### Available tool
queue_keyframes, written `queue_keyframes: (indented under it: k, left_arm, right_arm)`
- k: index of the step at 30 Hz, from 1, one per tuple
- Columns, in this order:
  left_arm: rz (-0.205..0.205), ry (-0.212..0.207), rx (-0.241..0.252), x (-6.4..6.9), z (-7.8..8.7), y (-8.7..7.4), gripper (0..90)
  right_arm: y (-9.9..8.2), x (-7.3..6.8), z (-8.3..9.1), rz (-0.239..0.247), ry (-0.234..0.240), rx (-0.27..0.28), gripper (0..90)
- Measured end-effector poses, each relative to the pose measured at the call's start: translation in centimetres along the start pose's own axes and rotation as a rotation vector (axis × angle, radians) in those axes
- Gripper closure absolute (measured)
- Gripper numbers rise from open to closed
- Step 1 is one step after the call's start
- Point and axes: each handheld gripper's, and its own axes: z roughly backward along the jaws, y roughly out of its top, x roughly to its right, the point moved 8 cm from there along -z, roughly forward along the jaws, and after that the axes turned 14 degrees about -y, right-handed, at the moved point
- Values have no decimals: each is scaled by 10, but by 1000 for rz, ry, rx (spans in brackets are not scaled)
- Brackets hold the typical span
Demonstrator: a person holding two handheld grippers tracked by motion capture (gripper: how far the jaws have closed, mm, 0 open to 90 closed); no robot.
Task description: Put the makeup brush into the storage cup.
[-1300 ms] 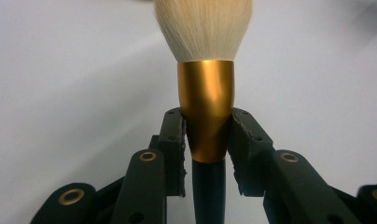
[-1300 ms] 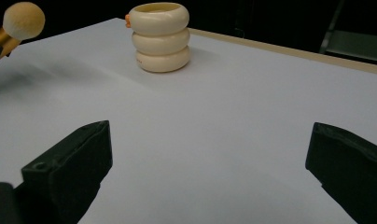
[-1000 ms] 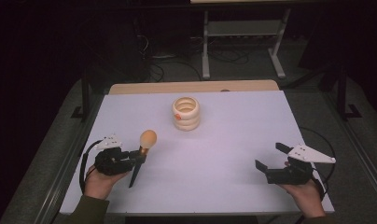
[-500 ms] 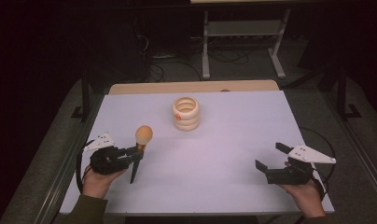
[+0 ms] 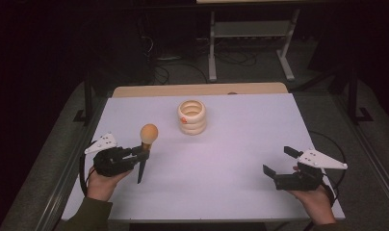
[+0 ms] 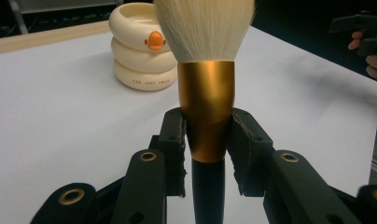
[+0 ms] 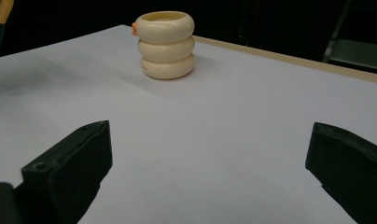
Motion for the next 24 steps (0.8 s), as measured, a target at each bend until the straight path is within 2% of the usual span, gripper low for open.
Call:
queue_keyframes:
  k: [9,24]
  left_arm:
    - [-2,-23,39,-5,-7,13,679]
    - [-19,-42,61,-10,-16,30,679]
  right_arm:
    - [0,0,0,4,0,-2,0]
    - [0,1,-1,0,1,-4,0]
